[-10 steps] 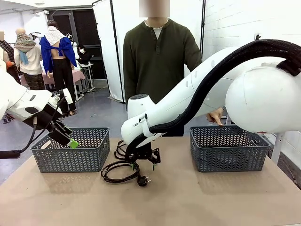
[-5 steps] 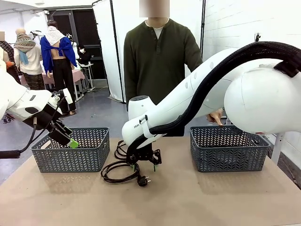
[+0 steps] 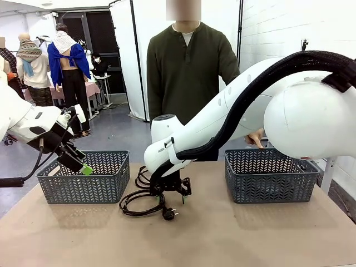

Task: Organize the cables according to human instructions.
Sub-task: Pick up a bundle of cables and place it in the basket indicated by the human.

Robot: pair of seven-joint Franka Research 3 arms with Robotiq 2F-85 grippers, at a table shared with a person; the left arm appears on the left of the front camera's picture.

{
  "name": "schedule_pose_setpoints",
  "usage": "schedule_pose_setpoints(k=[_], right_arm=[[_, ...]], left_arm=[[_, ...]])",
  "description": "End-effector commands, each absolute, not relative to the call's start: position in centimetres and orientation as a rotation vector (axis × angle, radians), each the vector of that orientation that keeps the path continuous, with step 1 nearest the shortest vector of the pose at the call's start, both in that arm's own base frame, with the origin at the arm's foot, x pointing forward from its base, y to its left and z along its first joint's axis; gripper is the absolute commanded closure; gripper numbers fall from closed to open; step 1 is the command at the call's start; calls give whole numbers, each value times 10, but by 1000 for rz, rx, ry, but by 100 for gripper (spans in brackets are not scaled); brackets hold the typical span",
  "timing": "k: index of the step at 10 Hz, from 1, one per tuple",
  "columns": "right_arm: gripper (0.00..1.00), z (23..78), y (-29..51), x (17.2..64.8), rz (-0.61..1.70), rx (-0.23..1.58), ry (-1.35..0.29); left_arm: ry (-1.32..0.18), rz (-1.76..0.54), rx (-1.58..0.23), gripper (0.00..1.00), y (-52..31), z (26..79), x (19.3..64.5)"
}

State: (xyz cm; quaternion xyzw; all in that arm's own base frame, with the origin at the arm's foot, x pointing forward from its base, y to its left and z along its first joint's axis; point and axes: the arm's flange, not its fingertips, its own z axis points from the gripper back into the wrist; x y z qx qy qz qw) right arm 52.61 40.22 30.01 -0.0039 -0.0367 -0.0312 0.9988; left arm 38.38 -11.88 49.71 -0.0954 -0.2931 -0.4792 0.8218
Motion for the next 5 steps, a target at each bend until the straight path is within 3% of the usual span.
schedule_pose_setpoints(k=[1, 2, 5], right_arm=[[0, 300, 404, 523, -79, -47, -95], [7, 301, 406, 522, -71, -50, -90], [55, 304, 411, 520, -65, -51, -78]], left_arm=[[-628, -1035, -225, 0, -115, 495, 386], [-628, -1035, -225, 0, -115, 495, 386], [-628, -1035, -225, 0, -115, 495, 386]])
